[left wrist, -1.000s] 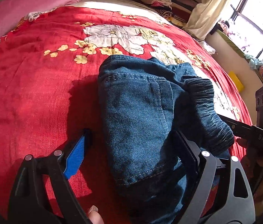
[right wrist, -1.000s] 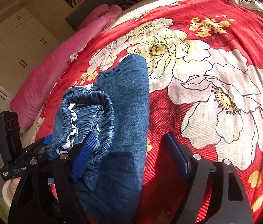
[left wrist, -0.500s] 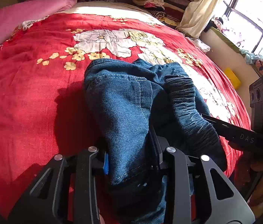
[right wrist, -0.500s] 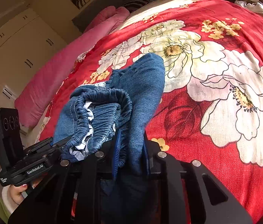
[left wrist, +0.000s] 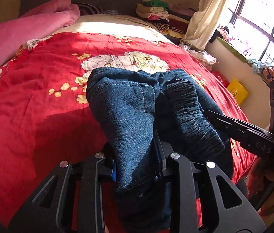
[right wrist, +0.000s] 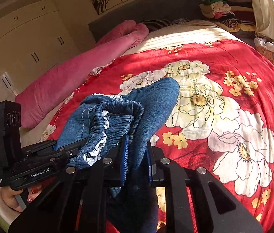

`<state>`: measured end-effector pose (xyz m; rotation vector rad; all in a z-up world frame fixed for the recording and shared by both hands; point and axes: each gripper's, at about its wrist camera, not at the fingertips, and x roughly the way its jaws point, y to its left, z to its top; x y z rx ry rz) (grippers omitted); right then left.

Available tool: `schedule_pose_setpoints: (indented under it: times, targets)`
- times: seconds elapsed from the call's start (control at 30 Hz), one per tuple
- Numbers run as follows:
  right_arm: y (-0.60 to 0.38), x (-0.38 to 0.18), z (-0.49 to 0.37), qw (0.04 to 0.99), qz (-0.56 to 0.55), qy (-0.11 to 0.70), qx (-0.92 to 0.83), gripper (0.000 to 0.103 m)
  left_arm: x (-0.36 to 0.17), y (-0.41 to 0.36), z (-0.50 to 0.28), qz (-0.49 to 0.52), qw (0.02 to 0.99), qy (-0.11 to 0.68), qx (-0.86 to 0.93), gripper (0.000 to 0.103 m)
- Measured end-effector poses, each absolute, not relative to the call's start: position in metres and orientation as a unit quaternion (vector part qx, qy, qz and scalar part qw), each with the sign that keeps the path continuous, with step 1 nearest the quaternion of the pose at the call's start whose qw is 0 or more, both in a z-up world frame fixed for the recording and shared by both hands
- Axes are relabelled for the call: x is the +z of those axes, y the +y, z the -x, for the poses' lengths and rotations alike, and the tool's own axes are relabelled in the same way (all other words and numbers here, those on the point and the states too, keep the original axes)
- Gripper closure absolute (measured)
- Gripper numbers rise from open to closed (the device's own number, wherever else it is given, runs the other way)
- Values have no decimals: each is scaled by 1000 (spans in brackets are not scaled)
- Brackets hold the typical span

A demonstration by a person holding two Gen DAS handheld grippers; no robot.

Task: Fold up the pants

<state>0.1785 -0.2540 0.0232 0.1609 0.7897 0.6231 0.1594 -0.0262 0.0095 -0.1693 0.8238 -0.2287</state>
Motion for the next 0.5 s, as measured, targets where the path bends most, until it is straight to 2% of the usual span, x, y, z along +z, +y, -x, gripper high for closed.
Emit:
schedule_pose_setpoints:
  times: [0.2, 0.5]
  targets:
    - [-237, 33, -206, 876, -64, 374, 299, 88, 17, -18, -182, 73, 912, 391, -99, 83]
    - [-222, 17, -254, 870, -68, 393, 289, 88, 6, -7, -225, 59, 912, 395, -89, 83]
